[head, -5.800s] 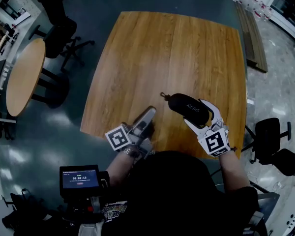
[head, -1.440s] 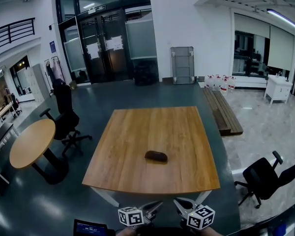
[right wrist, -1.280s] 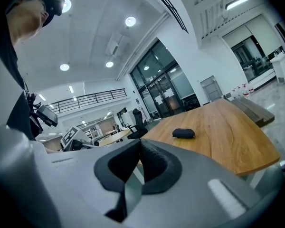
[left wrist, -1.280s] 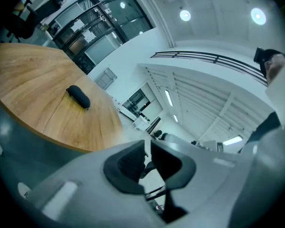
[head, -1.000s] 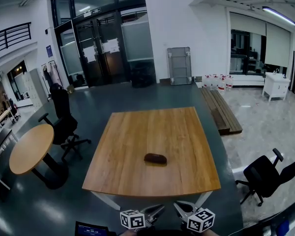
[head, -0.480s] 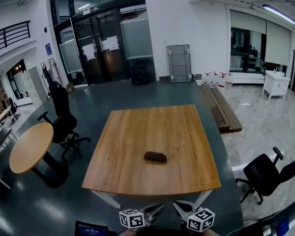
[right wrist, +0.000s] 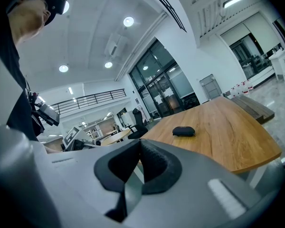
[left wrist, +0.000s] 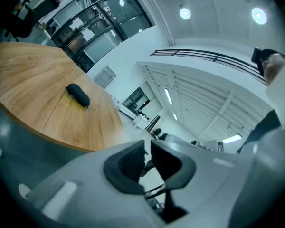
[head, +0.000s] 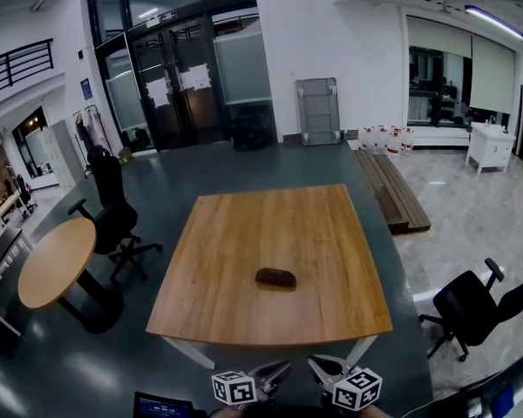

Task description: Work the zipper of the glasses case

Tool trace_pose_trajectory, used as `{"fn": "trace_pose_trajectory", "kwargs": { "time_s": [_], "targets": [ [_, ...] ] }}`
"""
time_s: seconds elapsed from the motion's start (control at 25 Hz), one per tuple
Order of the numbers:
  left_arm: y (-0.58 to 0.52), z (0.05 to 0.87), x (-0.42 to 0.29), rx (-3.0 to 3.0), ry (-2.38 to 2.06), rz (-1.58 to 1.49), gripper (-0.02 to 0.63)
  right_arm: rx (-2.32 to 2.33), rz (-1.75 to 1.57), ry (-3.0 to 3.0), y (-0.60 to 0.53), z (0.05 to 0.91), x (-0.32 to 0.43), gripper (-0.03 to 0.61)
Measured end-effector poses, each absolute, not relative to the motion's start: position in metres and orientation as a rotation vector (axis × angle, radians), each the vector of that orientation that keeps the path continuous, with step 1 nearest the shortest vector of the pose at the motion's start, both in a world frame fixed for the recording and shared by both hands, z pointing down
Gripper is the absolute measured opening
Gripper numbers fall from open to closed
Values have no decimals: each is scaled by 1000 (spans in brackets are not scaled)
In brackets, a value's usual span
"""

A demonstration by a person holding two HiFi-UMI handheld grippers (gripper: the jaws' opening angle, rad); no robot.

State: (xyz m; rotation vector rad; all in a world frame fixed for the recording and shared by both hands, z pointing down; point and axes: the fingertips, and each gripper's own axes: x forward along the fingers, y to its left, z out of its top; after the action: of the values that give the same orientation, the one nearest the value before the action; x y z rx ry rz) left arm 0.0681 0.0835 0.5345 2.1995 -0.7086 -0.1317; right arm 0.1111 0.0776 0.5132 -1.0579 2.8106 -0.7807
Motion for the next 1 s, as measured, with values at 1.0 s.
{"fn": "trace_pose_trajectory", "kwargs": {
  "time_s": [1.0],
  "targets": [
    [85, 540, 76, 2189, -689, -114, 35, -1066, -784, 2814, 80, 518, 117, 6]
  ]
}}
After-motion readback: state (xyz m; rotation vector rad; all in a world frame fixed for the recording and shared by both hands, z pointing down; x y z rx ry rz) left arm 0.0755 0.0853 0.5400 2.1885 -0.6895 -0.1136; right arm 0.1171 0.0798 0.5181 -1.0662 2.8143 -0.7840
